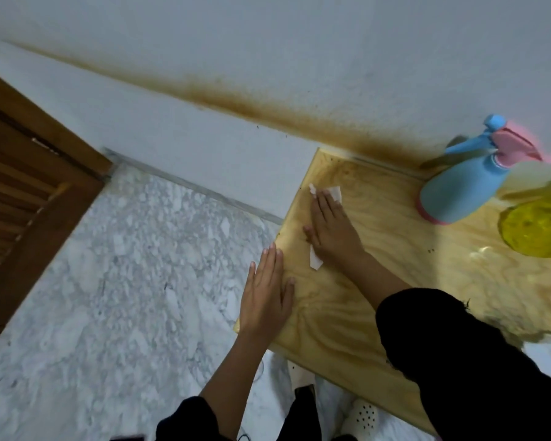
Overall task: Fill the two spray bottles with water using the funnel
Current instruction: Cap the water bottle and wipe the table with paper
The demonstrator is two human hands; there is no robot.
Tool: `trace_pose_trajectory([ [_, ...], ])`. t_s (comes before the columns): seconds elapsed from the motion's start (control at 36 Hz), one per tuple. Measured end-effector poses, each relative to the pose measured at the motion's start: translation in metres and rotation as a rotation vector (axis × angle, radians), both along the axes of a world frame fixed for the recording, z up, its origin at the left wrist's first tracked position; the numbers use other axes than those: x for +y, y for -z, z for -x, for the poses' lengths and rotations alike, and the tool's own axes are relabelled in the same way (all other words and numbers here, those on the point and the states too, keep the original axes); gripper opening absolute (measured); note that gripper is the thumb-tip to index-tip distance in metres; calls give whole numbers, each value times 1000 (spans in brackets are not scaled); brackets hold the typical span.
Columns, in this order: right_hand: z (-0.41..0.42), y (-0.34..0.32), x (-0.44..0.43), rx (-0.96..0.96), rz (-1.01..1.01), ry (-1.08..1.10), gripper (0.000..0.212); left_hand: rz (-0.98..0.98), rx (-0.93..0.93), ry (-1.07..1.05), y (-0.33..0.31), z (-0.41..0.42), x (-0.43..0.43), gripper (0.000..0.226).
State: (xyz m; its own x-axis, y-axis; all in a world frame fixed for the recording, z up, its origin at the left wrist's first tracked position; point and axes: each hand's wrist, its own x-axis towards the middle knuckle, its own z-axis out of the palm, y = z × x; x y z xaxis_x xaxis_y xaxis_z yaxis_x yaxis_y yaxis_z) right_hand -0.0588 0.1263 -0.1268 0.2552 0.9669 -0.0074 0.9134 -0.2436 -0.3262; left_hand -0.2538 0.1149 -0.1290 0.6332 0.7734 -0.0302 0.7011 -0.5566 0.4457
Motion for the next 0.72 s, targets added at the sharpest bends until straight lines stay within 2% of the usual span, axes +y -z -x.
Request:
trace_pose_trajectory([
  [0.08, -1, 2, -10, -34, -2, -115, 63, -10, 29, -6, 0, -1, -1, 59],
  [0.22, 4, 3, -29, -66, -17, -255, 76, -3, 84, -31, -2, -1, -5, 65],
  [0.31, 9, 0, -43, -51, -10, -316, 76, 1, 105, -47, -2, 0, -11, 66],
  [0.39, 14, -6, -58, -44, -51, -331, 67, -3, 131, -61, -2, 3, -19, 67],
  [0.5, 17, -1, -74, -4, -121, -333, 44, -5, 146, -78, -2, 5, -30, 67],
  [0.72, 18, -9, -100, 215, -156, -233, 50, 20, 133, -116, -5, 4, -48, 72],
])
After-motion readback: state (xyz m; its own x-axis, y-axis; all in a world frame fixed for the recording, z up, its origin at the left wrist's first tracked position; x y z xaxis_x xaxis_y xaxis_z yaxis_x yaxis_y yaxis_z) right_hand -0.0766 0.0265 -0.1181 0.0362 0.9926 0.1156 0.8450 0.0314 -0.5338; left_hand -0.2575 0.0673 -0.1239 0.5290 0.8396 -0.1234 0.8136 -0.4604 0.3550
